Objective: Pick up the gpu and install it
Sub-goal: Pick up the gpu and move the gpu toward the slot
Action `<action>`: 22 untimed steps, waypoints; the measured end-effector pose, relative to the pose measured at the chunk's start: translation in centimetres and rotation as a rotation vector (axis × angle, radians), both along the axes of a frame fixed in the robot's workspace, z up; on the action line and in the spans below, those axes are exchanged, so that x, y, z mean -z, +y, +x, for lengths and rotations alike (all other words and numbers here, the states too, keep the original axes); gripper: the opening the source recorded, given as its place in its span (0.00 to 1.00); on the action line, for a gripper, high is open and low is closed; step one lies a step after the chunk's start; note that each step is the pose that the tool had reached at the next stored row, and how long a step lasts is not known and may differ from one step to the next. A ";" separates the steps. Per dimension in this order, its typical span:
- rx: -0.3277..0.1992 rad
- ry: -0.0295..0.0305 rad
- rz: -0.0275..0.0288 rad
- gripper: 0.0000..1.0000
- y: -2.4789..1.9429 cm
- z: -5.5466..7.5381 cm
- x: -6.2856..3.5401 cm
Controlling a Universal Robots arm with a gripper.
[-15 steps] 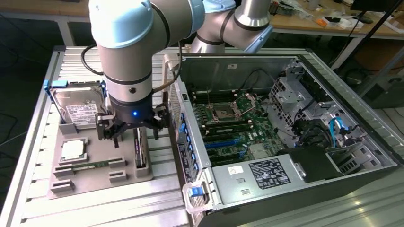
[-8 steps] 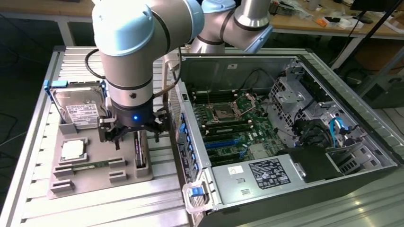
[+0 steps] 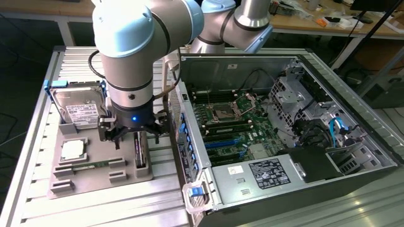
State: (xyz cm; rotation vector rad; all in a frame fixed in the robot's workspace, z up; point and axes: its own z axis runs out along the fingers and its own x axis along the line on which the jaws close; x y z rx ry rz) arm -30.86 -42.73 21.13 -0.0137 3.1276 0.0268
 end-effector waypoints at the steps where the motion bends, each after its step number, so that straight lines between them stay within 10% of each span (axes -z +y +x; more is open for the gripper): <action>1: 0.000 0.0000 0.0000 0.96 0.00 0.0 0.02; 14: 0.000 0.0000 0.0000 0.95 0.00 0.0 0.11; 22: 0.000 0.0000 0.0000 0.58 0.00 0.0 0.11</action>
